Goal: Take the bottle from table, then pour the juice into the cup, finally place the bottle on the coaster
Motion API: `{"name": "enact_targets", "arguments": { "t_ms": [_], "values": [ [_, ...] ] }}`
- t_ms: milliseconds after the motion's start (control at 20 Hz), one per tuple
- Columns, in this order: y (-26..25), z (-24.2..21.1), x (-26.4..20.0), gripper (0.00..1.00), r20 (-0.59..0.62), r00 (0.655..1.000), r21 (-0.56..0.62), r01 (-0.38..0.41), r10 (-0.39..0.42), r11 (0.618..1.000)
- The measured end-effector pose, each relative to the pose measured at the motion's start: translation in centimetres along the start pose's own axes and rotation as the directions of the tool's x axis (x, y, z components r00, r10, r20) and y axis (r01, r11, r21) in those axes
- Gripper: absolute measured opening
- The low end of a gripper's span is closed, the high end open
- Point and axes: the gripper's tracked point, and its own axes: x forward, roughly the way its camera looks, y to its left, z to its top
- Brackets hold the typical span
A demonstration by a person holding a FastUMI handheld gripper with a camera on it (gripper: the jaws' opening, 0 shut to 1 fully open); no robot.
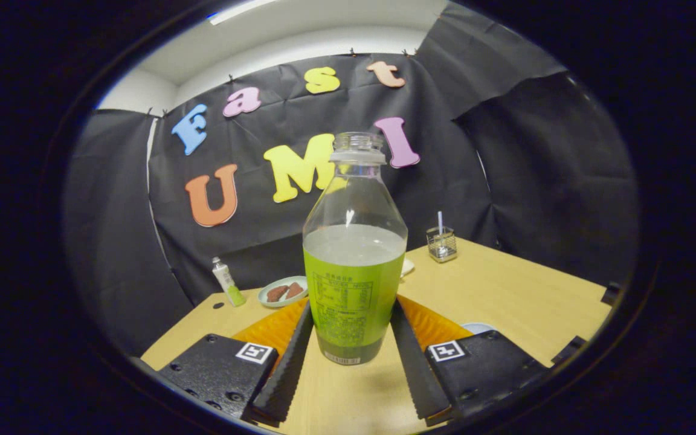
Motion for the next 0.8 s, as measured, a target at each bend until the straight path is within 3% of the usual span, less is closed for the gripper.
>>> {"name": "enact_targets", "arguments": {
  "t_ms": [350,800],
  "values": [
    [1.0,1.2,4.5,0.79,0.034,0.999,-0.062,-0.001,0.003,0.998],
    [1.2,-2.3,9.5,0.79,-0.028,1.0,-0.119,0.0,-0.004,0.993]
  ]
}}
